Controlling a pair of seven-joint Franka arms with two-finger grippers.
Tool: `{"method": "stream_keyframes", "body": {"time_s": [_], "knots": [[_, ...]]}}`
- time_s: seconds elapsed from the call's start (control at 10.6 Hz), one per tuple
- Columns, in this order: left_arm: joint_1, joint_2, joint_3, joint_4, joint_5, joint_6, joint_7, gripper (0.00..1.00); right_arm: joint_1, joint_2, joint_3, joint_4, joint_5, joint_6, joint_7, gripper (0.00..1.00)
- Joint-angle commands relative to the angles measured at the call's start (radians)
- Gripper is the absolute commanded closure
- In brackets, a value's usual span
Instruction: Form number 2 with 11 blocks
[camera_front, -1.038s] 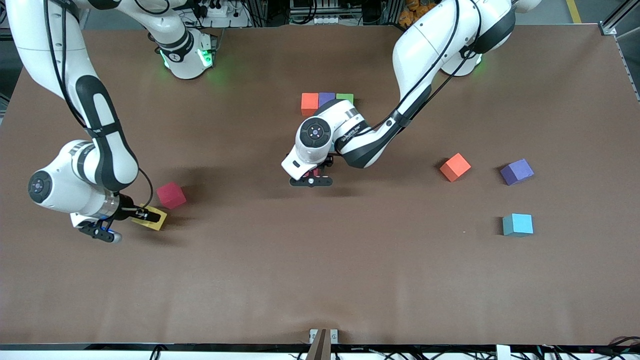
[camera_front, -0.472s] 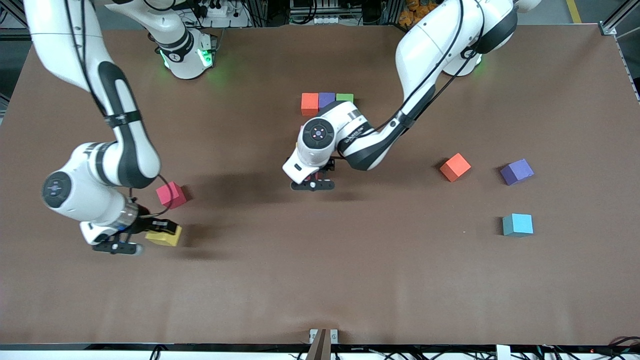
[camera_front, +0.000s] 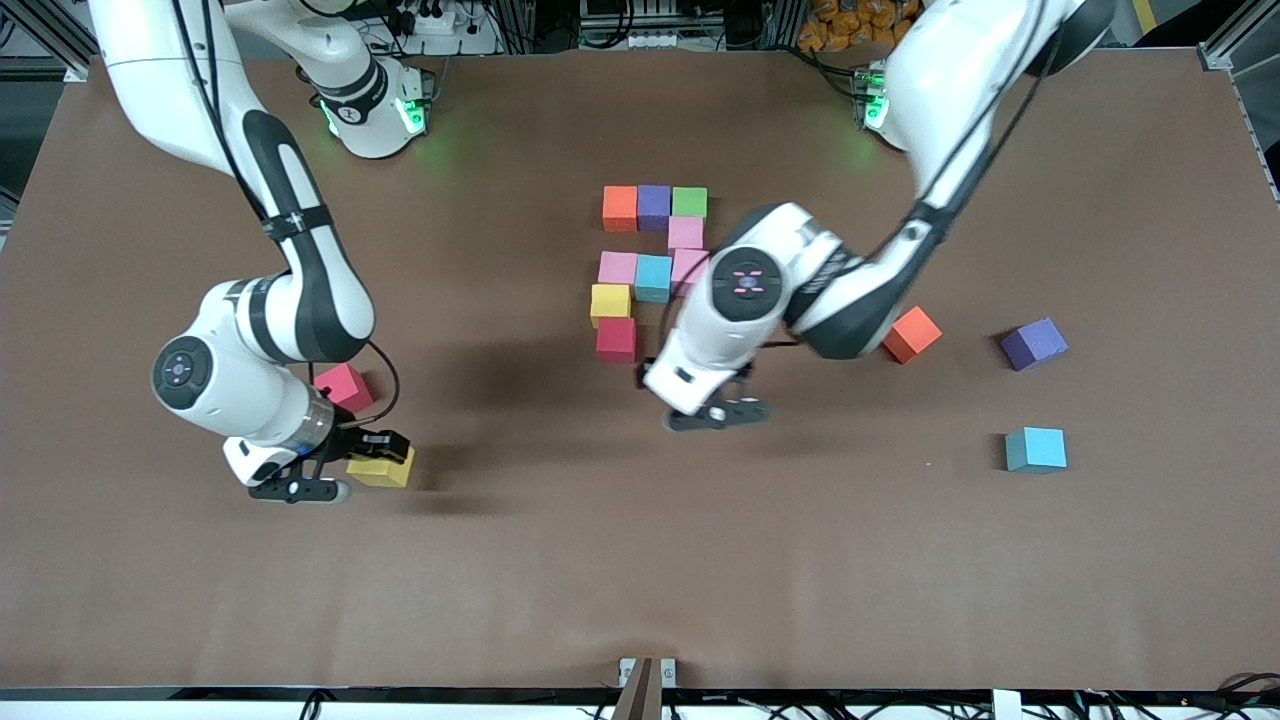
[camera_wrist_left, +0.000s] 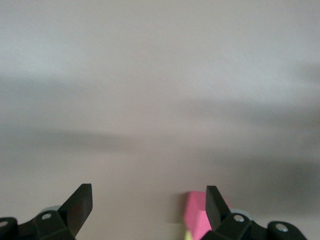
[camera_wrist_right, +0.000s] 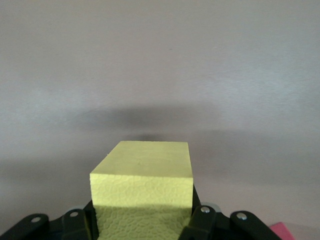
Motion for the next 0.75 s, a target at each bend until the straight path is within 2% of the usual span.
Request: {"method": "stream_keyframes", "body": {"time_s": [0.0, 0.28, 0.47, 0.66], "knots": [[0.074, -0.077, -0.002, -0.033, 0.016, -0.071, 0.033, 0.0, 0.066, -0.002, -0.004, 0.008, 0.015, 0.018, 0.062, 0.52], [0.186, -0.148, -0.007, -0.045, 0.016, -0.221, 0.269, 0.0, 0.152, -0.001, -0.004, 0.008, 0.015, 0.064, 0.113, 0.52], [0.226, -0.239, -0.011, -0.152, 0.103, -0.218, 0.352, 0.0, 0.204, 0.004, -0.004, 0.01, 0.015, 0.086, 0.135, 0.52], [0.293, -0.328, -0.013, -0.261, 0.107, -0.186, 0.473, 0.0, 0.261, 0.008, -0.004, 0.028, 0.014, 0.086, 0.149, 0.52]]}}
